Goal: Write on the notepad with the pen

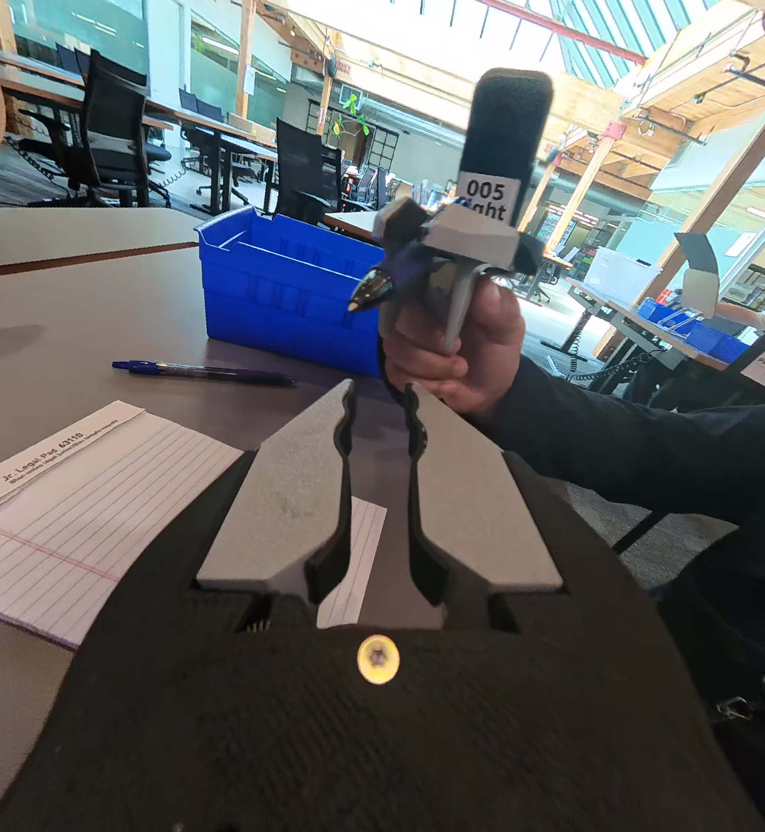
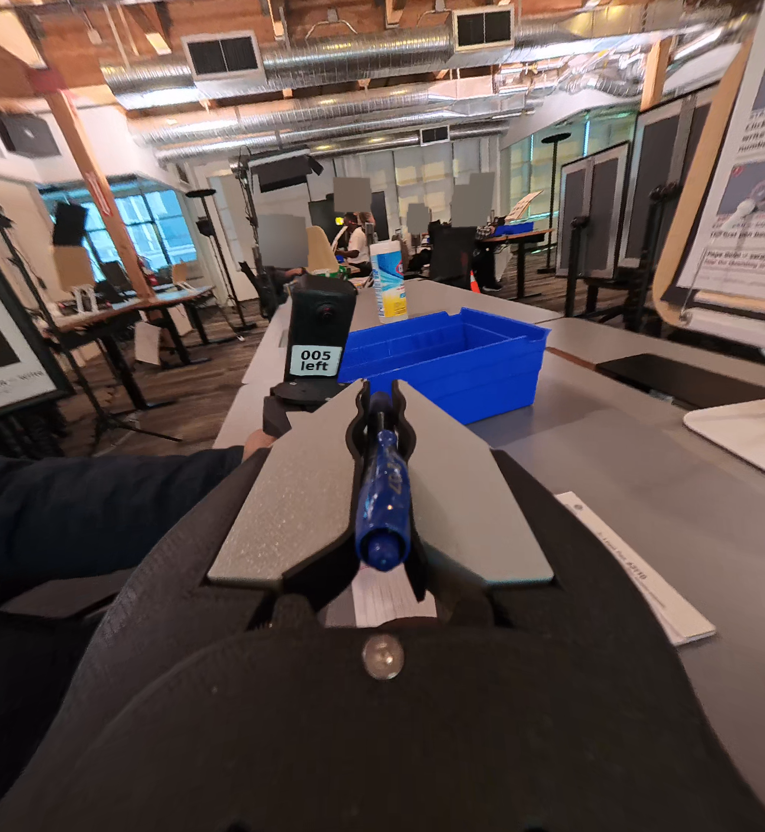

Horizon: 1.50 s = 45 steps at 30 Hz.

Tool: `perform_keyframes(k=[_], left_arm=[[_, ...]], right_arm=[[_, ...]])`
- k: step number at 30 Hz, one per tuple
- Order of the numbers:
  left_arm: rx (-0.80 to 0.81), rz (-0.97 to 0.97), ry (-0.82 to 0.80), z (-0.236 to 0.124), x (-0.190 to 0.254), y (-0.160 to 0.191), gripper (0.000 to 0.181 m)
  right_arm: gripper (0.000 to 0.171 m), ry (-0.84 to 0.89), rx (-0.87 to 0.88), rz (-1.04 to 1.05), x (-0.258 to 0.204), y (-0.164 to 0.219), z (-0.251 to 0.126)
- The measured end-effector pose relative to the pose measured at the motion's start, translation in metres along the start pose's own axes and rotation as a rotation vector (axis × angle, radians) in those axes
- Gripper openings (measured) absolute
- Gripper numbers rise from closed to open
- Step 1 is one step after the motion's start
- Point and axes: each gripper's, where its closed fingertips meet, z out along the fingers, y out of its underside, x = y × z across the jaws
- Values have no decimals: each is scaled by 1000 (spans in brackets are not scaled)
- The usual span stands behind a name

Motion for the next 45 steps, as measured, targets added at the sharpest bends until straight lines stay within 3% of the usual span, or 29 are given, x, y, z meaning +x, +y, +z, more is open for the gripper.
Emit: perform_keyframes(k=[9,18,22,30,42,45], left_arm=[[103,-27,-2,-9,-1,-18,8],[111,-31,7,-12,-2,-20,15],[97,-50,64,-11,6,-18,22],[50,17,42,-7,8,-11,29],[-45,212,57,1,29,3,35],[-68,222,65,1,30,7,27]], right_arm=[[6,-24,-56,-86,-18,18,18],[6,-83,-31,-109,-28,7,10],[6,-171,-51,-158,-43,1,0],[5,-114,-175,-347,-42,13,-4],[6,-155,-289,-377,-44,27,-12],[6,-168,-314,-371,-46,35,-9]])
